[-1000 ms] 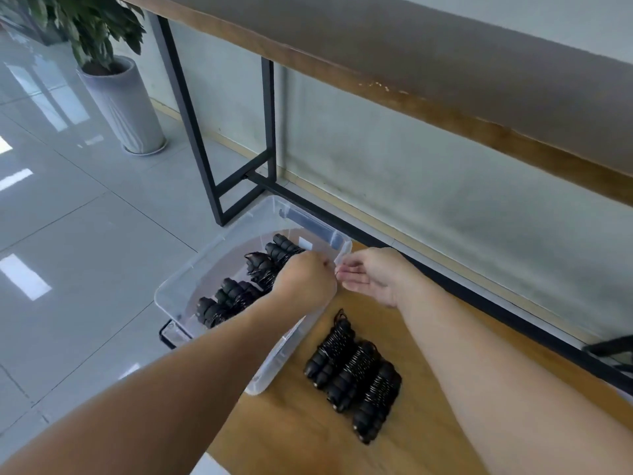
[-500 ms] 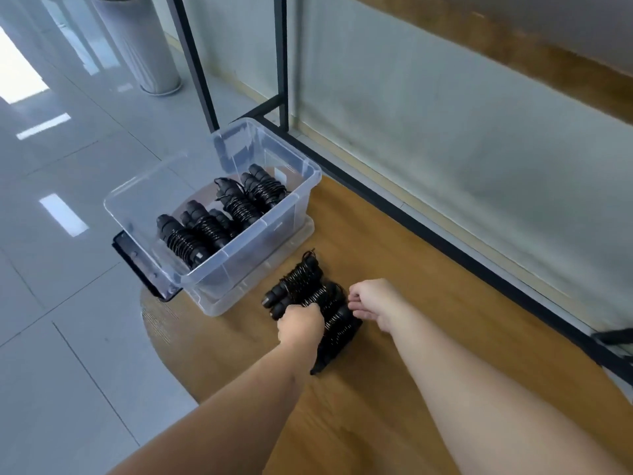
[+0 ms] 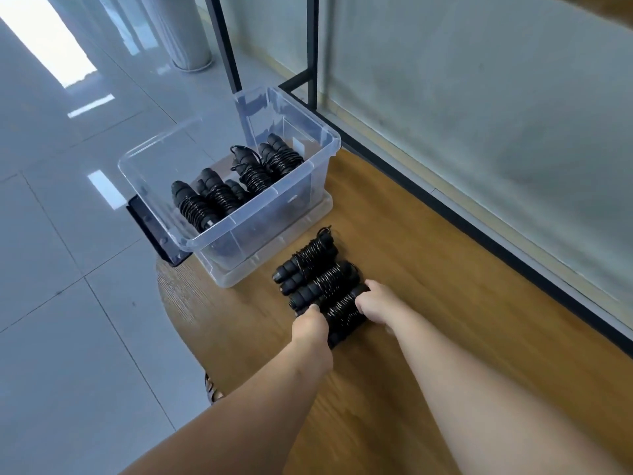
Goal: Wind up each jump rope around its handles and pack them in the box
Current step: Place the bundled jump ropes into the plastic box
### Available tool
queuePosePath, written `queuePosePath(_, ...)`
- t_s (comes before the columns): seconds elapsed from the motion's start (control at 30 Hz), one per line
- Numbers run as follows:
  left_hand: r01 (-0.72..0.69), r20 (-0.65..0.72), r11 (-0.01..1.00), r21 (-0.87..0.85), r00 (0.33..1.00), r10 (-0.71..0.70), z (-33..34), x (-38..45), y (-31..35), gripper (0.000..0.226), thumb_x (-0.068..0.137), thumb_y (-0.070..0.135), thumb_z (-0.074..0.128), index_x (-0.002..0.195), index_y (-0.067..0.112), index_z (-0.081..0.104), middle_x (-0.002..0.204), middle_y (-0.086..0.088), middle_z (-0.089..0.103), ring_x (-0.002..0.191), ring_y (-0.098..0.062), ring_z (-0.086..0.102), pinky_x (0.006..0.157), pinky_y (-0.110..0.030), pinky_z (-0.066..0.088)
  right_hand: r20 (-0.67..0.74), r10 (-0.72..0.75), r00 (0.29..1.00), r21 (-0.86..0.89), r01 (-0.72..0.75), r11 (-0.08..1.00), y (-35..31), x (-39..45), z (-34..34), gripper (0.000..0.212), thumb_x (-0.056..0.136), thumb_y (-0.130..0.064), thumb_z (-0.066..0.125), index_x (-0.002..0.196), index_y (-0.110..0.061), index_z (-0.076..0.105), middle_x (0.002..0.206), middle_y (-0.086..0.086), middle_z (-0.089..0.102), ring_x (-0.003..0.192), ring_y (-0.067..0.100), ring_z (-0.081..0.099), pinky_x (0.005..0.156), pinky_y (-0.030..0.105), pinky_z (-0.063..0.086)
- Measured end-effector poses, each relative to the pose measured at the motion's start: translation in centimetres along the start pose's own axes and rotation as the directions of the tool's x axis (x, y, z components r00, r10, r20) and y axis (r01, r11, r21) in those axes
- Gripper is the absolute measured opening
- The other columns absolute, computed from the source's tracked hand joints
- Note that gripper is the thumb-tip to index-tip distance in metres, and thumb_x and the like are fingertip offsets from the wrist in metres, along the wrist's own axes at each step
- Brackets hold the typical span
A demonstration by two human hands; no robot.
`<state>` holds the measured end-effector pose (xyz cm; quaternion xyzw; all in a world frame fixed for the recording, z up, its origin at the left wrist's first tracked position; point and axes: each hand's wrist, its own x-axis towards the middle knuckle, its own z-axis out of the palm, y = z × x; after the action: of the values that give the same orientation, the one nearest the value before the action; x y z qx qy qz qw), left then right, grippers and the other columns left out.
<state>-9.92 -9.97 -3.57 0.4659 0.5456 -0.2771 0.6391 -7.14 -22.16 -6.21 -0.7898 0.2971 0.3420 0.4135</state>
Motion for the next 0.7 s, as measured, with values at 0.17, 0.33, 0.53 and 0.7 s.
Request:
queuePosePath(0.17, -0.063, -0.008, 0.997, 0.049, 0.998, 0.064, 0.1, -0.1, -0.3, 0.019, 0.100, 0.022, 0.048, 0.116, 0.014, 0.057, 0.092, -0.003, 0.059, 0.076, -0.018, 0.056, 0.074, -0.033, 0.047, 0.007, 0.004, 1.000, 0.059, -0.005, 0.998, 0.4, -0.8, -0.6, 0.069, 0.087, -0.005, 0.045, 0.154, -0.015, 0.031, 0.156, 0.009, 0.034, 0.140, 0.028, 0.036, 0.108, 0.032, 0.034)
queuePosePath(0.33, -0.190, 0.048, 0.935, 0.300, 0.982, 0.184, 1.7, -2.1, 0.6, 0.022, 0.099, 0.027, 0.050, 0.081, 0.015, 0.051, 0.082, -0.001, 0.052, 0.073, -0.016, 0.048, 0.076, -0.031, 0.041, -0.066, 0.001, 0.998, 0.232, 0.014, 0.973, 0.8, -2.7, -3.6, 0.069, 0.064, -0.017, 0.053, 0.133, -0.020, 0.052, 0.131, 0.010, 0.054, 0.107, 0.027, 0.050, 0.077, 0.030, 0.042)
queuePosePath(0.53, -0.533, 0.260, 0.714, 0.454, 0.846, 0.466, 2.8, -8.9, 5.6, 0.029, 0.091, 0.039, 0.054, 0.113, 0.020, 0.053, 0.102, -0.004, 0.063, 0.088, -0.021, 0.065, 0.077, -0.036, 0.056, -0.129, -0.043, 0.991, 0.585, 0.111, 0.803, -2.1, -6.2, -8.3, 0.058, 0.085, 0.002, 0.050, 0.142, -0.009, 0.045, 0.133, 0.014, 0.053, 0.119, 0.026, 0.054, 0.104, 0.041, 0.048)
queuePosePath(0.7, -0.741, 0.356, 0.471, 0.478, 0.654, 0.668, 1.6, -11.9, 15.2, 0.026, 0.094, 0.013, 0.048, 0.118, 0.014, 0.059, 0.101, -0.009, 0.064, 0.084, -0.024, 0.062, 0.072, -0.038, 0.053, -0.188, -0.201, 0.961, 0.675, 0.275, 0.685, -10.3, -9.5, -8.7, 0.049, 0.087, -0.001, 0.054, 0.135, -0.013, 0.050, 0.126, 0.011, 0.057, 0.119, 0.021, 0.053, 0.111, 0.042, 0.040)
